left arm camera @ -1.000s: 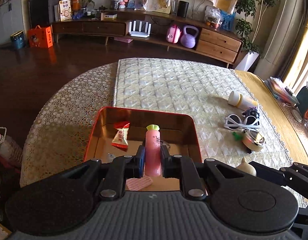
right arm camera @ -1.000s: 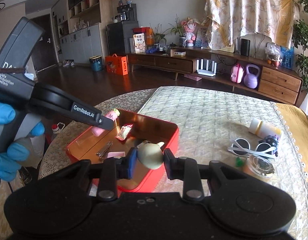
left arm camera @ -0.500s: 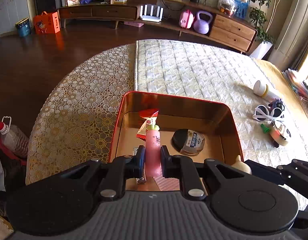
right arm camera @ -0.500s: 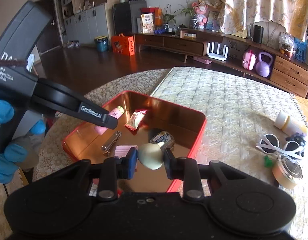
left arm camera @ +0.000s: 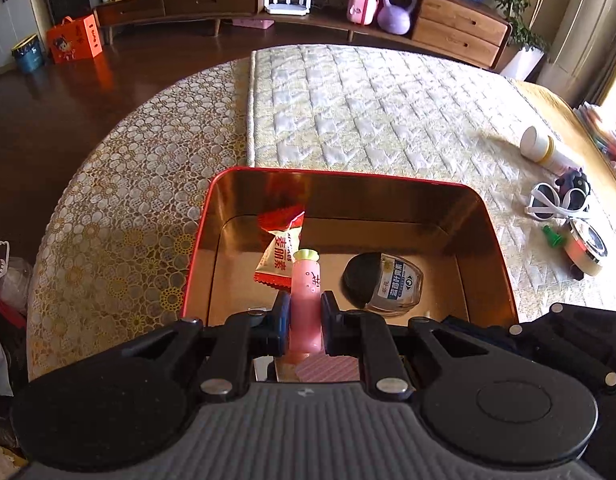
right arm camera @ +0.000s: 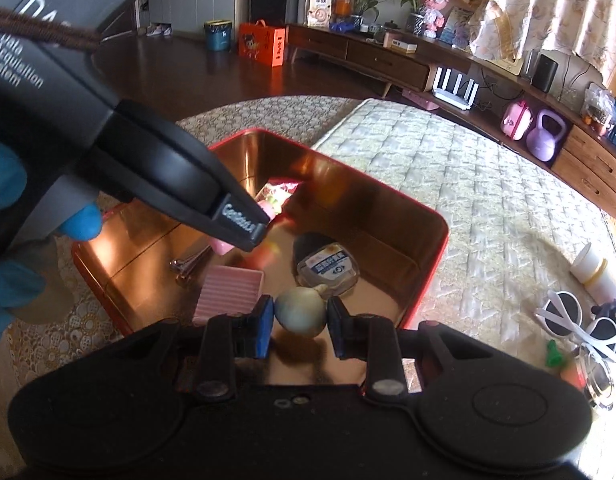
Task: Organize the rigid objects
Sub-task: 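Carry the lip balm and sponge into the red tin box and open both tools, then lift both tools out of the box back toward the remaining items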
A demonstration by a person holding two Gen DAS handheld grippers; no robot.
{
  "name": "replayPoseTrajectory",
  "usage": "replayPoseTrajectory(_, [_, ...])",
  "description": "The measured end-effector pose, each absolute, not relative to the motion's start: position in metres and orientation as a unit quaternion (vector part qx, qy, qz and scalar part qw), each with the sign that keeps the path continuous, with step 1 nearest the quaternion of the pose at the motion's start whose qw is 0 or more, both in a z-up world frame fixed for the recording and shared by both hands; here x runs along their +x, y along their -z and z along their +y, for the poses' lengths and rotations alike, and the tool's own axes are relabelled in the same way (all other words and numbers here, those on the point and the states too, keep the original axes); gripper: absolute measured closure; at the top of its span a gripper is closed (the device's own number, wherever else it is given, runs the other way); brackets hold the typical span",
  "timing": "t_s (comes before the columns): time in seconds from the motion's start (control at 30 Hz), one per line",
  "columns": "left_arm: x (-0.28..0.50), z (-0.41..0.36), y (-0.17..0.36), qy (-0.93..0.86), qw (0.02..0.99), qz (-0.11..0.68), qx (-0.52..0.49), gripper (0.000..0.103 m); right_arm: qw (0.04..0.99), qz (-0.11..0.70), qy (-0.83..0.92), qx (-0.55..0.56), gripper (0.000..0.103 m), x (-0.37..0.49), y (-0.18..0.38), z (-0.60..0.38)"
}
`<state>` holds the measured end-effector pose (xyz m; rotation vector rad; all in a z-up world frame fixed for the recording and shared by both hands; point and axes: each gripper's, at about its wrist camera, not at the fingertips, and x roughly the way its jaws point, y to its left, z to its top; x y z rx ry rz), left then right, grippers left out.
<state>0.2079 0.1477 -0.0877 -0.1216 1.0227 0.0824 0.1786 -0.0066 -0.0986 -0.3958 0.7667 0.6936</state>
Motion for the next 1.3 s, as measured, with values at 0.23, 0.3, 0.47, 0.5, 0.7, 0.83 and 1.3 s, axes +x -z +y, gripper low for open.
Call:
replayPoseTrajectory(0.23, [0.216,0.149,0.097,-0.038,0.862,0.503,-0.058,0.087,0.843,0.372,-0.336,-0.194,0.075,0.178,0.104,0.002])
replayPoseTrajectory(0.3, [0.217,0.150,0.100,-0.036,0.858,0.508,-0.062,0.087,0.845,0.371,-0.332,-0.194,0.075,0.176,0.105,0.003])
replayPoseTrajectory(0.47, [0.219,0.150,0.102,-0.034,0.857,0.510,-0.061,0.087,0.845,0.370,-0.332,-0.196,0.074,0.176,0.106,0.004])
replayPoseTrajectory(0.5, [0.219,0.150,0.102,-0.035,0.857,0.510,-0.062,0.087,0.846,0.370,-0.330,-0.195,0.074,0.175,0.105,0.004])
replayPoseTrajectory(0.7, [0.218,0.149,0.102,-0.038,0.858,0.509,-0.059,0.087,0.854,0.368,-0.323,-0.176,0.070,0.175,0.100,-0.001])
replayPoseTrajectory(0.83, [0.216,0.150,0.100,-0.040,0.858,0.508,-0.065,0.087,0.860,0.364,-0.322,-0.154,0.069,0.173,0.094,-0.010])
replayPoseTrajectory(1.3, [0.192,0.145,0.080,-0.033,0.870,0.486,-0.075,0.086,0.870,0.353,-0.333,-0.090,0.054,0.162,0.068,-0.043])
